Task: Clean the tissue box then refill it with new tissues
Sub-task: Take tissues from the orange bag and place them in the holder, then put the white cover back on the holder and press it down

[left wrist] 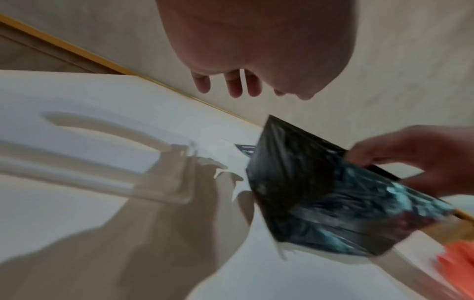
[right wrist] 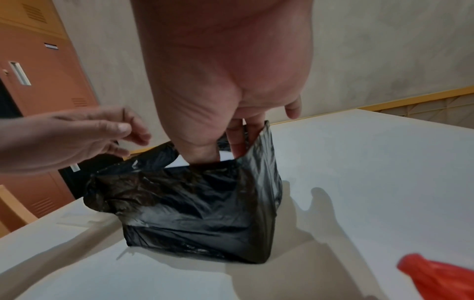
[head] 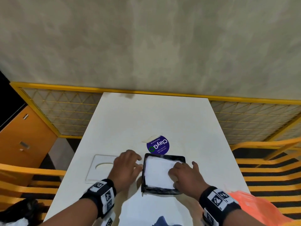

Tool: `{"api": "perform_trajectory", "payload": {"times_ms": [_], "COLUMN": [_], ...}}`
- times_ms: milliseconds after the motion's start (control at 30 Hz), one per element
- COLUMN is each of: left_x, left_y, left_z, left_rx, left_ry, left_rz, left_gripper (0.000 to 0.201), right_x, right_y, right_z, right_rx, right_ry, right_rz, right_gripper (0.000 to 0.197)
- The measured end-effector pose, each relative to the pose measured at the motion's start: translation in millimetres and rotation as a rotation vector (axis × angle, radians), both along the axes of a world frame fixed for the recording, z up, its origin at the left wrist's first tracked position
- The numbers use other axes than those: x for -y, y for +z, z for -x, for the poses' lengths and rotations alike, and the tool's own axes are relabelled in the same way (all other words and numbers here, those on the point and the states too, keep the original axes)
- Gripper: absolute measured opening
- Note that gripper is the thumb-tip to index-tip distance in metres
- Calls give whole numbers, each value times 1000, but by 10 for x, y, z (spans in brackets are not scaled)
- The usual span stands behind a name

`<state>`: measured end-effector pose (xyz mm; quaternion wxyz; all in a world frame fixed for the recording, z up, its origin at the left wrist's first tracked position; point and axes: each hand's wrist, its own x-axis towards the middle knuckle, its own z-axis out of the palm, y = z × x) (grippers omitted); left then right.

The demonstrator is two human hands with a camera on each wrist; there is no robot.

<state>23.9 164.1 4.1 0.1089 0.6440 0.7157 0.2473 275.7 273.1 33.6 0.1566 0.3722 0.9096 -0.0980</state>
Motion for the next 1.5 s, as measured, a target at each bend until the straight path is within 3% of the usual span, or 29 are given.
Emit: {"api": "perform_trajectory", "payload": {"times_ms": [100,233,467,733,833,967,1133,1200,1267,1333,1400,1500], "left_x": [158,387,594,550,431,185,-59,-92,-103,-104,-113,-130], "left_y": [-145,-313,-376,-268,-64,255,494,479,448,417,434,457], "left_z": [344,661,718,652,551,154,-438,-537,-542,-474,-433,-442], "left_rx": [-65,-208,-314,-333,-251,-294,-355,-253,-63,191,428,503], "left_ry": [102,99,127,147,110,-100,-265,-234,-80,98,158,123], "left_rz": [183,512,695,606,390,41,-75,-115,-107,-3,140,244], "left_gripper": [52,72,58,45,59,65,61,59,60,65,58,37], "right_x": [28,78,235,390,359,266,171,134,94,81,97,144], "right_y": [-2,34,93,76,145,301,499,528,506,454,381,272], "right_z": [10,77,212,333,355,362,237,112,-28,-136,-220,-261], "right_rx": [-118,-314,-378,-459,-596,-838,-1122,-1204,-1262,-1287,-1291,-1220], "right_ry": [-30,-13,44,-5,-197,-486,-742,-825,-900,-941,-951,-966], "right_rz": [-15,-52,55,140,272,485,715,830,908,970,1013,959], "right_gripper": [30,25,29,24,27,29,26,26,25,24,23,23]}}
